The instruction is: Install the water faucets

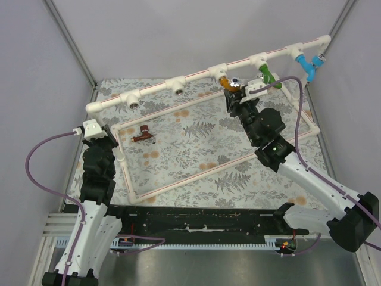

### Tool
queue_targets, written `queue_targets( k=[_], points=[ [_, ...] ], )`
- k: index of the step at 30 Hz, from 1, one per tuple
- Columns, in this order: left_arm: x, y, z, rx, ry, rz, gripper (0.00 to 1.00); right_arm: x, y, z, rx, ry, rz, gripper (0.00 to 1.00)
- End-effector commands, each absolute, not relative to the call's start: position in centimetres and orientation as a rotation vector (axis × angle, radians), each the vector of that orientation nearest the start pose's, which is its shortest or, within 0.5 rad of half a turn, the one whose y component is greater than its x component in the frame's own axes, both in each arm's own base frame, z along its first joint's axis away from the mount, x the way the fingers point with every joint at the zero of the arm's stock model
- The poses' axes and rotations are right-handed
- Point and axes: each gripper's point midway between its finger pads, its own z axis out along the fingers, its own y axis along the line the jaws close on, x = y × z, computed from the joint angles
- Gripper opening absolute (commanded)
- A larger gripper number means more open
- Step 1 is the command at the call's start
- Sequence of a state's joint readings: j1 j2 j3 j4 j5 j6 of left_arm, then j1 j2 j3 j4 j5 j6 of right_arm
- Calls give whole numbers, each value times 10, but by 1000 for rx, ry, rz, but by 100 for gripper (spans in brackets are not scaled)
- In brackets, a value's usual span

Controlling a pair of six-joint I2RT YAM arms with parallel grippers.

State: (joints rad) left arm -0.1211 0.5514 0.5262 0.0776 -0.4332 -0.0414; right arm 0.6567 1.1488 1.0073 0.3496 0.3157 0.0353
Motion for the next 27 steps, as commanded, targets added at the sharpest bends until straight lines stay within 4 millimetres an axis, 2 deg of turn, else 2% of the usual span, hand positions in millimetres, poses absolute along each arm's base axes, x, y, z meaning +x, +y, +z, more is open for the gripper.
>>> queue_targets(
  k=[1,4,6,12,15,19,23,27],
  points=[
    [285,32,247,-289,1605,180,2,346,230,395,-709,1079,-61,0],
    [286,32,250,-284,1612,179,2,344,239,385,-923,915,-257,0],
    [286,31,255,-282,1608,175,10,344,242,381,-1010,836,-355,0],
    [283,29,265,-263,1583,164,67,341,246,379,-1185,733,-500,0],
    [279,34,270,-294,1540,172,86,337,254,376,-1272,667,-539,0],
    [280,40,275,-297,1456,199,94,340,257,379,-1283,623,-587,0],
    [291,39,282,-291,1375,200,95,344,256,380,-1285,601,-641,0],
    [305,41,278,-319,1372,207,91,349,260,378,-1321,560,-708,0]
  ],
)
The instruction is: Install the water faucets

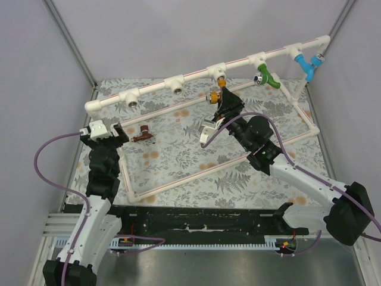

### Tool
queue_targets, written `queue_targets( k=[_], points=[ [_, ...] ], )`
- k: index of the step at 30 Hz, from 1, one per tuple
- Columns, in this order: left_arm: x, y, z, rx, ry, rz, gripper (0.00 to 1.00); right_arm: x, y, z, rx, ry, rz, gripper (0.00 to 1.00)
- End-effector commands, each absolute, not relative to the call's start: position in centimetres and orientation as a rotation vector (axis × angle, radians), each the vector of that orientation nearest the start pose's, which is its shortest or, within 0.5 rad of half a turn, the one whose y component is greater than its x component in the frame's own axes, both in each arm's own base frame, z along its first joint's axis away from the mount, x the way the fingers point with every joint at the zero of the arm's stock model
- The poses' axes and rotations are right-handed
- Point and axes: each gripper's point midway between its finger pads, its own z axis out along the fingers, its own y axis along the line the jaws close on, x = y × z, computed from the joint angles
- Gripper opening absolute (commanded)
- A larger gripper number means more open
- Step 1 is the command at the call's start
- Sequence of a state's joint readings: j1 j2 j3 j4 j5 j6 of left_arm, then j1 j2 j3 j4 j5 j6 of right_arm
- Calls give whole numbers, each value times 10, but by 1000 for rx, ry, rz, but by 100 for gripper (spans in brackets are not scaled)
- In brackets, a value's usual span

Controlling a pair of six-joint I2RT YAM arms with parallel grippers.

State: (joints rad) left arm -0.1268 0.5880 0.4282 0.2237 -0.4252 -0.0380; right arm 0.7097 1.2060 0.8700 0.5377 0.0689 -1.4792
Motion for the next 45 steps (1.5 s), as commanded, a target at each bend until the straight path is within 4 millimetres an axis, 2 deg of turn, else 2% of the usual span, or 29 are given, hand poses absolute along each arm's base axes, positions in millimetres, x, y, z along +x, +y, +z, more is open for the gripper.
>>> queue_targets(
  k=[1,3,6,8,11,16,18,21,24,26,29,31,35,40,45],
  points=[
    [306,44,279,-358,1362,206,91,351,260,379,-1323,555,-719,0],
    [307,50,282,-392,1330,225,88,350,260,380,-1329,538,-733,0],
    [311,53,283,-387,1309,252,77,349,259,382,-1355,524,-758,0],
    [314,53,281,-355,1318,279,77,348,259,381,-1389,523,-764,0],
    [319,49,278,-304,1327,289,77,345,254,381,-1422,534,-770,0],
    [322,47,272,-278,1322,292,88,347,243,387,-1447,581,-803,0],
    [323,46,273,-269,1319,293,88,349,240,388,-1469,590,-811,0],
    [323,44,273,-251,1319,287,76,355,234,386,-1512,598,-829,0],
    [321,44,272,-252,1318,283,56,359,232,384,-1550,573,-867,0],
    [321,42,273,-252,1316,270,49,364,227,384,-1576,564,-906,0],
    [321,40,274,-253,1314,255,31,366,220,390,-1602,548,-931,0],
    [321,42,274,-266,1313,256,25,370,219,390,-1619,529,-935,0],
    [320,42,273,-262,1320,271,15,381,213,387,-1620,545,-941,0],
    [320,38,273,-244,1324,268,2,383,216,376,-1584,596,-862,0],
    [321,39,271,-244,1330,275,2,386,215,360,-1494,692,-769,0]
  ],
)
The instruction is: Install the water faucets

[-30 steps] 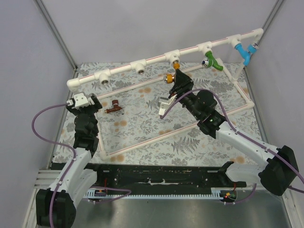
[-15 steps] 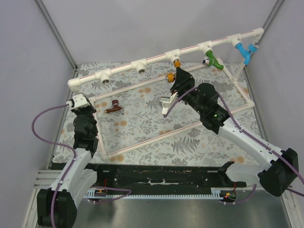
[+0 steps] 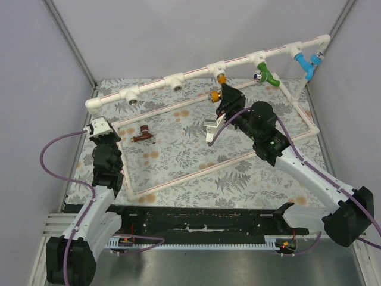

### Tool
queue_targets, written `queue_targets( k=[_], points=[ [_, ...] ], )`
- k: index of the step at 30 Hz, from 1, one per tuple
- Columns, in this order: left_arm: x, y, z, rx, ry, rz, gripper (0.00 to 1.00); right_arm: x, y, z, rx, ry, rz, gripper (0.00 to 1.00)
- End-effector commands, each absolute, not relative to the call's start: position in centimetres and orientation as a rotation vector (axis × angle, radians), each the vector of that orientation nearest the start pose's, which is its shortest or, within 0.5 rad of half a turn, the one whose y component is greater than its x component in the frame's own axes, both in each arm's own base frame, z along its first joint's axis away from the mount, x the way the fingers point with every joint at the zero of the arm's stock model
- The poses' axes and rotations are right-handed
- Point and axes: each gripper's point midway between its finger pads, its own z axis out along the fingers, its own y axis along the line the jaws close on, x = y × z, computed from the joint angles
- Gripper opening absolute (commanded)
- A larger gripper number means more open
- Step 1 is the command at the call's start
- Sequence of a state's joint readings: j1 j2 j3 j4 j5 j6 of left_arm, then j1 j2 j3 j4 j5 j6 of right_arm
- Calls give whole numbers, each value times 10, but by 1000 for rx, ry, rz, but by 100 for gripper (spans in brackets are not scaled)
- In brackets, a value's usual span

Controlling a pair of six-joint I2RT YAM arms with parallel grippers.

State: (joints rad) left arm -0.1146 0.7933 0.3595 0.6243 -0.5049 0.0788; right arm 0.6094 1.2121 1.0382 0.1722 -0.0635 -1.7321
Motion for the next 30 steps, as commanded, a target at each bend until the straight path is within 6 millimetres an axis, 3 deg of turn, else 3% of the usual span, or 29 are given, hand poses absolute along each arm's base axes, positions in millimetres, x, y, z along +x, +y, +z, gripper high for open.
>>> queue_targets(
  k=[1,5,9,16,23,27,30],
  points=[
    [320,39,272,-248,1329,275,2,387,215,359,-1474,722,-744,0],
    [321,38,271,-249,1331,271,2,392,216,349,-1420,816,-657,0],
    [321,39,271,-241,1334,278,2,399,212,337,-1486,785,-759,0],
    [322,39,270,-242,1339,279,2,396,201,365,-1526,740,-849,0],
    [322,38,269,-245,1344,276,2,401,184,357,-1638,753,-945,0],
    [322,38,270,-250,1342,270,2,396,189,364,-1572,774,-859,0],
    [322,38,270,-253,1341,266,2,397,190,356,-1521,871,-760,0]
  ],
)
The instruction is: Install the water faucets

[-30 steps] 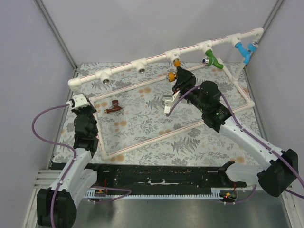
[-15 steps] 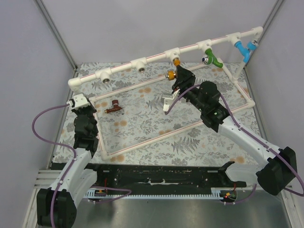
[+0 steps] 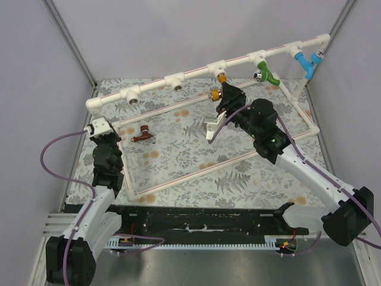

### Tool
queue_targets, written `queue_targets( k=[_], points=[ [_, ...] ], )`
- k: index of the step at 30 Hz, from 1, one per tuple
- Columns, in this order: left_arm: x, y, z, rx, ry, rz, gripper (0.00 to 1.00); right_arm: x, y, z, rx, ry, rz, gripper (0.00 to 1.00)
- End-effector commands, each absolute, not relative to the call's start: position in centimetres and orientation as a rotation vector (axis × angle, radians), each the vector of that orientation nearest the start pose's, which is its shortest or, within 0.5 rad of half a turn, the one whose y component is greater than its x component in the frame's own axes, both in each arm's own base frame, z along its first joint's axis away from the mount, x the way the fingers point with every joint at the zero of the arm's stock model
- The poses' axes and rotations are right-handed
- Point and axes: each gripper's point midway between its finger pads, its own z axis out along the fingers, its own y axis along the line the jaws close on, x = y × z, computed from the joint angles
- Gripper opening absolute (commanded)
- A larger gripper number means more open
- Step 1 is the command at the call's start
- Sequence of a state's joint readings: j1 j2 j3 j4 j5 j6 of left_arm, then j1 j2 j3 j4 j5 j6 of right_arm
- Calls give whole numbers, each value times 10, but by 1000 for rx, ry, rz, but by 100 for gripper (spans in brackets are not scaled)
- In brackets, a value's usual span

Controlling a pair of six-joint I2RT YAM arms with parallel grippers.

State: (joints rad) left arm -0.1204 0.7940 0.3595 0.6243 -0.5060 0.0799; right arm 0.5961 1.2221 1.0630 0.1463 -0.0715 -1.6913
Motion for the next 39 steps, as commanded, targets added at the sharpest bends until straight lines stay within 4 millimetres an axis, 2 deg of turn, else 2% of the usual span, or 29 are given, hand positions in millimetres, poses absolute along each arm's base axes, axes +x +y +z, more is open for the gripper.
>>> queue_targets(
  k=[1,6,10,12,14,16,19,24,30,34,39],
  points=[
    [322,38,270,-251,1341,265,2,397,190,353,-1500,911,-718,0],
    [322,37,271,-250,1339,262,2,395,193,341,-1276,1127,-461,0],
    [322,36,271,-250,1339,257,2,393,206,338,-1033,1214,-212,0],
    [322,37,272,-252,1338,256,2,392,209,328,-897,1266,-99,0],
    [322,37,270,-252,1341,259,2,392,213,319,-834,1266,-43,0],
    [321,36,272,-252,1338,255,2,393,215,309,-839,1245,-91,0],
    [321,35,272,-247,1337,255,2,394,220,291,-970,1152,-257,0],
    [320,34,274,-238,1336,262,2,393,220,307,-1149,957,-513,0],
    [320,33,275,-236,1332,262,2,386,218,322,-1394,821,-701,0],
    [320,33,275,-239,1330,259,2,393,215,318,-1399,855,-733,0],
    [319,33,275,-236,1332,259,2,398,220,318,-1156,1010,-502,0]
  ],
)
